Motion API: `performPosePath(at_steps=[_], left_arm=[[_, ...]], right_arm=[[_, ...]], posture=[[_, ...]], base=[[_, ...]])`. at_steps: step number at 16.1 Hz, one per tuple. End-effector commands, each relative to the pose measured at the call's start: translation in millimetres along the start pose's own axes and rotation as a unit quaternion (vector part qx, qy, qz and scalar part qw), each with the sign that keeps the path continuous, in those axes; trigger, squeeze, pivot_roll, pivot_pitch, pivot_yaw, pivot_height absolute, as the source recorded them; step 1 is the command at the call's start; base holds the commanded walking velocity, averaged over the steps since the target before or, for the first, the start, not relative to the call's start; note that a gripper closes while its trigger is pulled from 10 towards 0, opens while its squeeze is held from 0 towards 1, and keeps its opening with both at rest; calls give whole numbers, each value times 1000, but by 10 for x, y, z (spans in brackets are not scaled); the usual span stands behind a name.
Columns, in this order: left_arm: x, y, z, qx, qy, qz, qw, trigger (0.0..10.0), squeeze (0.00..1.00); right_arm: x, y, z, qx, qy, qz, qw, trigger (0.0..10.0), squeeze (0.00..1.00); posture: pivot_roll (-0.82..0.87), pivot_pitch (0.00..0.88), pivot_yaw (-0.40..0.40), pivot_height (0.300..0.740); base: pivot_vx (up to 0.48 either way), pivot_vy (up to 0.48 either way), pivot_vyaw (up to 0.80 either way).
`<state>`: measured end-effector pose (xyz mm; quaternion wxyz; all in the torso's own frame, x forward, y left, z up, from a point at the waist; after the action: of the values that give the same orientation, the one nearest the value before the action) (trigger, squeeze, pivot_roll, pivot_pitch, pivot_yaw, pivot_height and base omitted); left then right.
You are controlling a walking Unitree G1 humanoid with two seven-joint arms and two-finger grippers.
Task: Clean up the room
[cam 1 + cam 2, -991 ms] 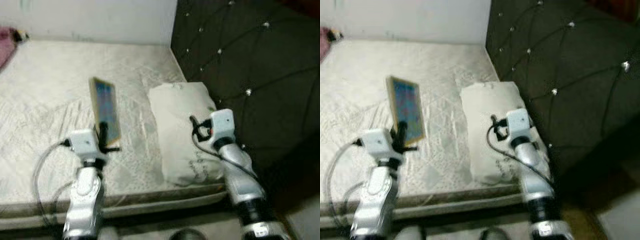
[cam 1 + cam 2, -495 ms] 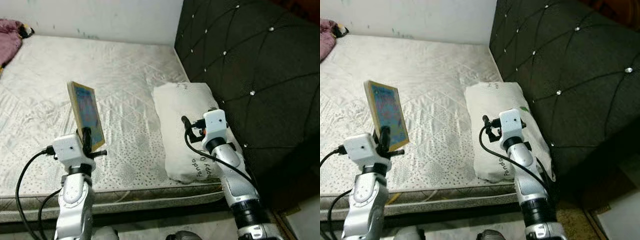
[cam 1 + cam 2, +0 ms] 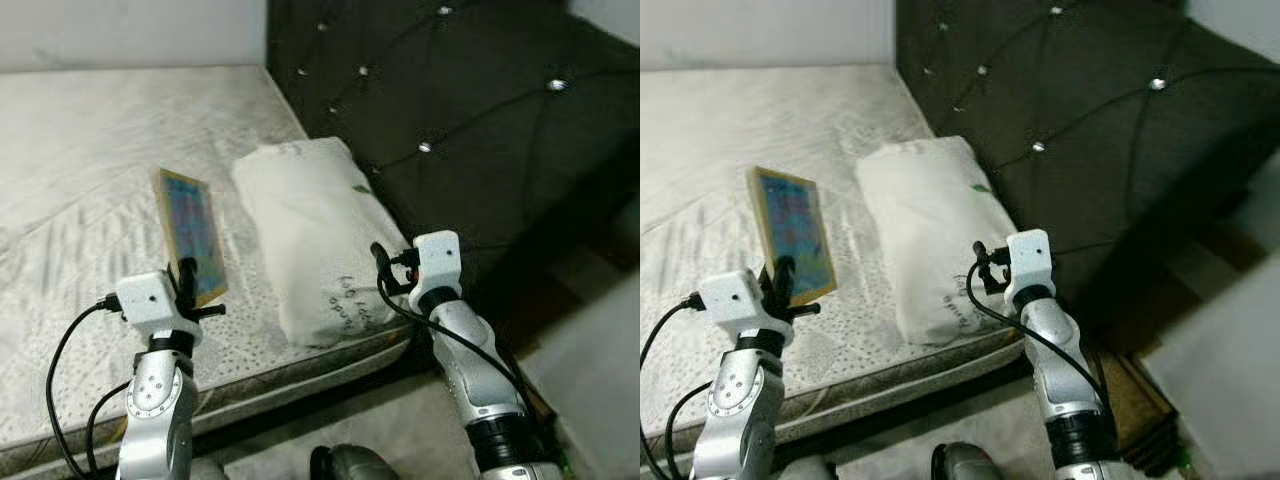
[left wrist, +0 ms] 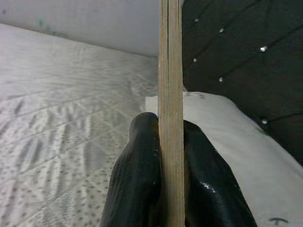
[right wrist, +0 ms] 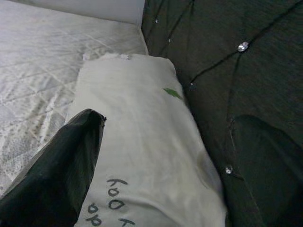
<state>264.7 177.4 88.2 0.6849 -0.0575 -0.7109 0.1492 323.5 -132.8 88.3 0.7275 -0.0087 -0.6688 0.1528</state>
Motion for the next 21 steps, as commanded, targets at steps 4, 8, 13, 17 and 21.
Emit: performPosePath(at_steps=[4,8,13,17,21], left_arm=[[99,14,64,4,-9,18,1000,10000,0],[94,33,92,9,-3,24,1000,10000,0],[103,38,96,9,3,26,1000,10000,0],[106,37,74,10,4,24,1000,10000,0],[106,28,57,12,4,23,1000,10000,0]], right_arm=[[89,-52,27,-11,-10,-10,1000,10000,0],[86,-41,56,-10,-9,-16,1000,10000,0],[95,-16,66,-3,-8,-19,1000,10000,0],[108,-3,51,1,-10,-17,1000,10000,0],[111,0,41,4,-10,-14,1000,10000,0]], posture=[[6,0,-85,740],[6,0,-83,740],[7,0,-81,740],[5,0,-81,740],[4,0,-82,740]], base=[[0,0,0],[0,0,0],[0,0,0],[0,0,0],[0,0,0]])
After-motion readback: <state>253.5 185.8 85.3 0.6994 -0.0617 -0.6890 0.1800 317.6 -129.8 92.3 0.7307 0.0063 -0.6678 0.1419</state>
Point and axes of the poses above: a point about 5 cm out from each wrist's last joint towards the gripper, its own z axis pointing back from the gripper into the wrist, its own x axis along the axis of the wrist's last joint, y = z × x, the point moved 3 cm from there along -z, pointing out of the wrist towards the gripper, and after that the axes turned 7 degrees about z, right-handed, at the moved point
